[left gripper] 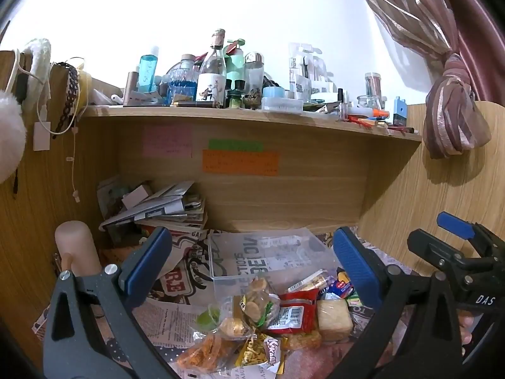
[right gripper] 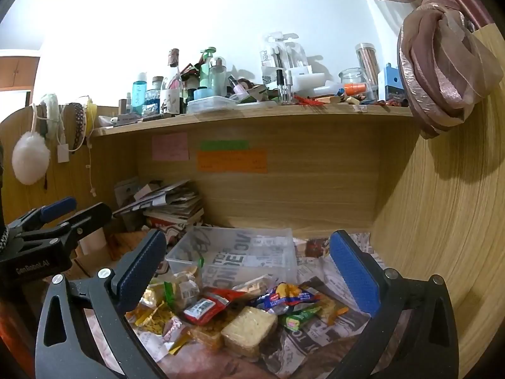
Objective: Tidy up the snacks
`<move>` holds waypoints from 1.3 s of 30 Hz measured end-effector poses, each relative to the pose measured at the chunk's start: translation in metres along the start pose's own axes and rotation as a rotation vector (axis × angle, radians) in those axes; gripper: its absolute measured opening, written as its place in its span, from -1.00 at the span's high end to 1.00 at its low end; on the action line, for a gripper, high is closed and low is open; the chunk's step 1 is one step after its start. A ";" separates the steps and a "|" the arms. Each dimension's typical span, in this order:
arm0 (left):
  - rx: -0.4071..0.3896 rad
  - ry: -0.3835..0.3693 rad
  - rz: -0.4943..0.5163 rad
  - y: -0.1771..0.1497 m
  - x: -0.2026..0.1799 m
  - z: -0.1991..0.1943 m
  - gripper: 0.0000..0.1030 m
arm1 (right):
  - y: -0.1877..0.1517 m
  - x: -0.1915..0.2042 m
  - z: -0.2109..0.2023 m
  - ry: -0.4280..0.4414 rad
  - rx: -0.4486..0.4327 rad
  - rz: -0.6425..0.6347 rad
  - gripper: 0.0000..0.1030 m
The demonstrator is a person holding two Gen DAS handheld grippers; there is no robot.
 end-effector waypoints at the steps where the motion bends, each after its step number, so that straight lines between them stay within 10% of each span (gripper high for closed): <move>1: -0.001 0.000 0.001 0.000 0.000 0.000 -1.00 | 0.000 0.000 0.000 0.000 0.000 0.000 -1.00; 39: -0.014 -0.020 0.013 0.001 -0.008 -0.004 -1.00 | -0.002 -0.005 0.001 -0.008 0.001 0.009 -1.00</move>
Point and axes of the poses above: each gripper's, at about its wrist camera, not at the fingertips, and z roughly the way its jaws point, x to its left, y to its top, the point moved 3 cm from there along z, roughly the way its jaws point, and after that the axes turned 12 degrees about -x, right-handed, at the moved point
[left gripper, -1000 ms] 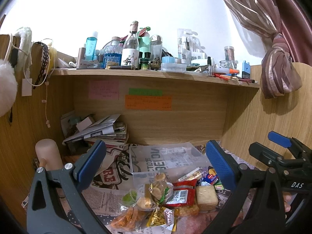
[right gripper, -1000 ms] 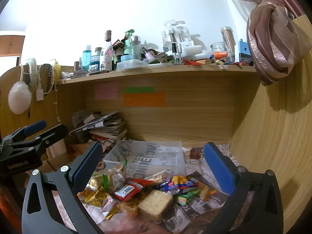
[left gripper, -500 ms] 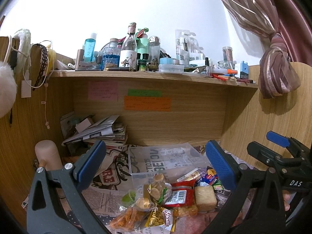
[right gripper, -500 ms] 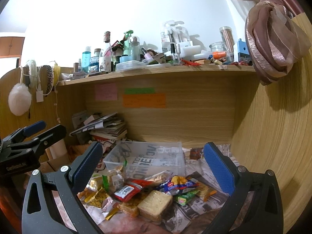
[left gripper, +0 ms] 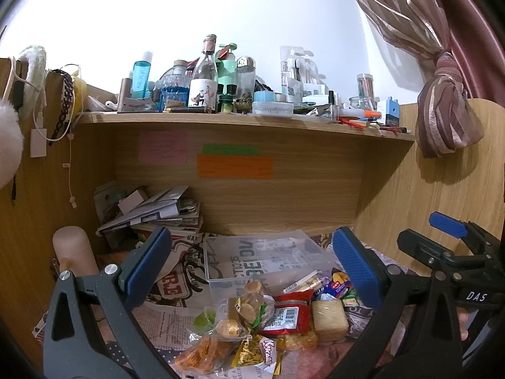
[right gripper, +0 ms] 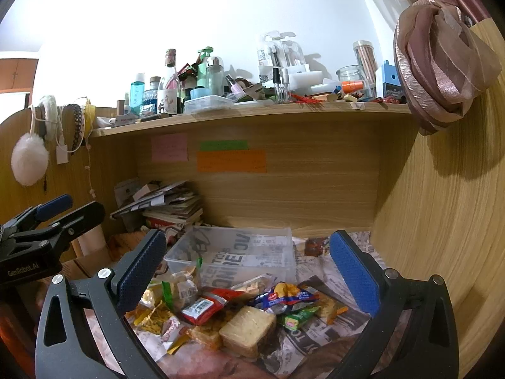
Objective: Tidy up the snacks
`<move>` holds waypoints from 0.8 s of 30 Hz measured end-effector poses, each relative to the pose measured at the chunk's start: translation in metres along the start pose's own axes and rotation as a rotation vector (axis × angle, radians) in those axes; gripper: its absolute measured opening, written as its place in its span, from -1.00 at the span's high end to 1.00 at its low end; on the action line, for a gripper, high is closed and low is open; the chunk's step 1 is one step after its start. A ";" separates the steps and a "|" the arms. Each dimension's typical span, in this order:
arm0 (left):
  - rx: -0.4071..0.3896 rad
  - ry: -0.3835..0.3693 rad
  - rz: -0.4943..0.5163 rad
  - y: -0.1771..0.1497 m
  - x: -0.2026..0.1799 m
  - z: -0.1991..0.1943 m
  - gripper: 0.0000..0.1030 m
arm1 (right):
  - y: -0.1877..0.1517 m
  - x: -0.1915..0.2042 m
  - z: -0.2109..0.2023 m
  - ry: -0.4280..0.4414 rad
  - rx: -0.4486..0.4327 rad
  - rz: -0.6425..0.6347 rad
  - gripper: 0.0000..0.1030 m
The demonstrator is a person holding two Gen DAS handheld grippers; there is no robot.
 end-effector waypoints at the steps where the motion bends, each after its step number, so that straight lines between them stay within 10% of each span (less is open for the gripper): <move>1: 0.001 0.000 0.000 0.000 0.000 0.000 -1.00 | -0.001 -0.001 0.000 0.000 0.001 0.001 -1.00; 24: 0.008 -0.008 0.008 -0.004 -0.002 0.003 -1.00 | -0.004 0.001 0.003 0.001 0.013 0.003 -1.00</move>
Point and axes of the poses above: each gripper's, at about its wrist camera, not at the fingertips, and z roughly the way its jaws point, x to its left, y to its top, the point moved 3 cm from there along z, roughly the way its jaws point, and after that the axes turned 12 degrees about -x, right-handed, at the moved point
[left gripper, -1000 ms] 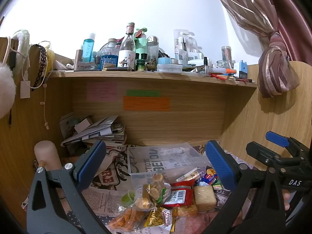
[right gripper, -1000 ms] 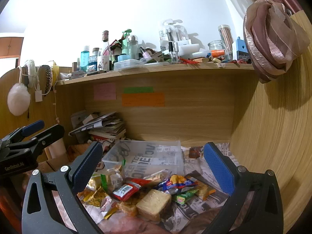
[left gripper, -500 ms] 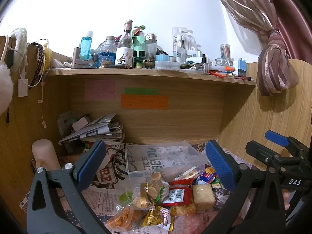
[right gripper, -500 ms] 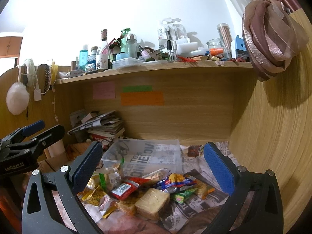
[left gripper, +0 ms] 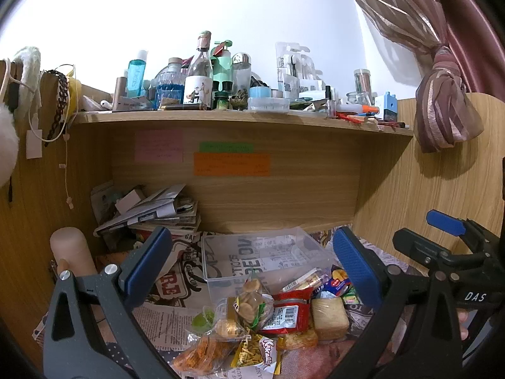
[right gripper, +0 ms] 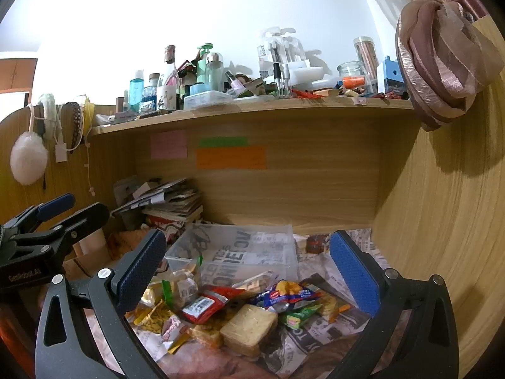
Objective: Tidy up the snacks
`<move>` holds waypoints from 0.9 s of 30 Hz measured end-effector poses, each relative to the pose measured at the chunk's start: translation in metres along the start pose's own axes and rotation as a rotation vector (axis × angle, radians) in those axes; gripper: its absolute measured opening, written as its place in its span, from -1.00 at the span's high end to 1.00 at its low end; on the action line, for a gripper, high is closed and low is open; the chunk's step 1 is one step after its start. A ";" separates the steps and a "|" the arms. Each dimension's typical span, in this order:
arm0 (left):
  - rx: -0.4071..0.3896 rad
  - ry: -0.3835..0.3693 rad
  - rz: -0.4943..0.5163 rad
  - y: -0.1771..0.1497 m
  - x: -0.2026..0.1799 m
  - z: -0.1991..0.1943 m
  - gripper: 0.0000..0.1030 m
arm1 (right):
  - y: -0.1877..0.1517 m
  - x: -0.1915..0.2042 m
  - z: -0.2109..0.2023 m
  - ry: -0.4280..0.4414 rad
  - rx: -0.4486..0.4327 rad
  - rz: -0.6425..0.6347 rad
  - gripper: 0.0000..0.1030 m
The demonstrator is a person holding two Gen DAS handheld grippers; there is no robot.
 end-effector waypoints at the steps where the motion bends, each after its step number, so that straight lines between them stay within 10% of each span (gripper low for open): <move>1: 0.002 0.003 -0.002 -0.001 0.001 0.001 -1.00 | 0.000 0.000 0.001 -0.001 0.003 0.000 -1.00; 19: 0.295 0.075 -0.036 -0.086 0.063 0.043 -0.92 | -0.072 -0.034 0.049 -0.046 0.280 0.070 -0.99; 27: 0.437 0.092 -0.040 -0.134 0.084 0.048 -0.74 | -0.106 -0.031 0.059 -0.009 0.400 0.083 -0.66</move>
Point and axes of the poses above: each gripper's, at about its wrist camera, not at the fingertips, and z roughly the way its jaws point, x to its left, y to its top, the point moved 3 cm from there along z, roughly the way its jaws point, and after that the axes turned 12 degrees about -x, right-handed, at the moved point
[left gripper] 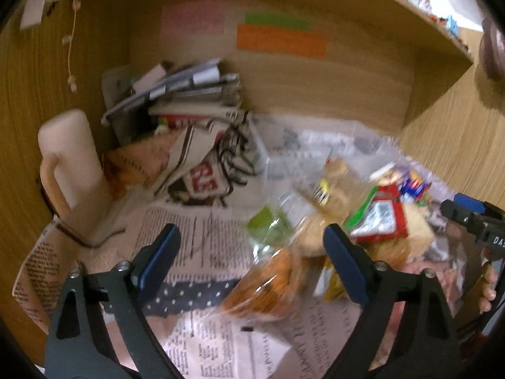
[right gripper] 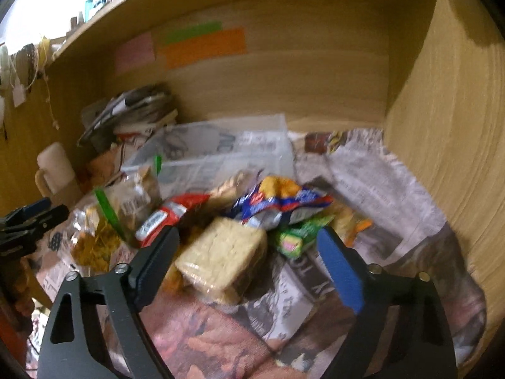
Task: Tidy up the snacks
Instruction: 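Grasp the bagged orange pastry with the left tool while the right tool grasps the wrapped bread slice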
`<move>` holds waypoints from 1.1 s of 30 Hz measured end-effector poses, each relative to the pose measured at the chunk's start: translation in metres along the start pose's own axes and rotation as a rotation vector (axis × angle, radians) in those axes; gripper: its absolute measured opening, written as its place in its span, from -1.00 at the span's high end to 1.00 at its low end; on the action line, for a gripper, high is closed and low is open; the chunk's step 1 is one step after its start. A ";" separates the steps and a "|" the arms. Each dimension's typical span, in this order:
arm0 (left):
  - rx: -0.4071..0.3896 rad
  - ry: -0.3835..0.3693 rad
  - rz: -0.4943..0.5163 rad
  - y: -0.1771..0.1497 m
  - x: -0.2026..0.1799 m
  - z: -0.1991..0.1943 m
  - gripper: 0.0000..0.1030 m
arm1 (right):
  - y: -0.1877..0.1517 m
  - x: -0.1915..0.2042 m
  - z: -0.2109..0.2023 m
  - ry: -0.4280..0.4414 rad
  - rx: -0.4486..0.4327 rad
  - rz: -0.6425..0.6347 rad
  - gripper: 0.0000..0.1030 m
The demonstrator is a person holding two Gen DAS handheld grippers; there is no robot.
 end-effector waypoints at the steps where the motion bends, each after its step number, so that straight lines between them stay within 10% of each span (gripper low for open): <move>1: 0.015 -0.003 0.001 -0.003 0.001 0.002 -0.74 | -0.003 0.001 0.002 0.008 0.010 0.001 -0.62; 16: 0.117 -0.081 0.031 -0.036 -0.005 0.027 -0.72 | -0.021 0.012 0.037 0.074 0.146 0.057 -0.28; 24: 0.172 -0.101 -0.001 -0.045 0.001 0.040 -0.02 | -0.021 0.013 0.053 0.036 0.176 0.055 -0.41; 33: 0.140 -0.048 -0.020 -0.041 0.010 0.045 0.02 | -0.026 0.002 0.053 0.045 0.208 0.108 -0.43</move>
Point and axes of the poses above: each gripper's, at about its wrist camera, not at the fingertips, and z roughly the way its jaws point, x to its left, y to its top, the point moved 3 cm from there along z, roughly the way its jaws point, and after that the axes turned 12 degrees about -x, right-handed, at the moved point
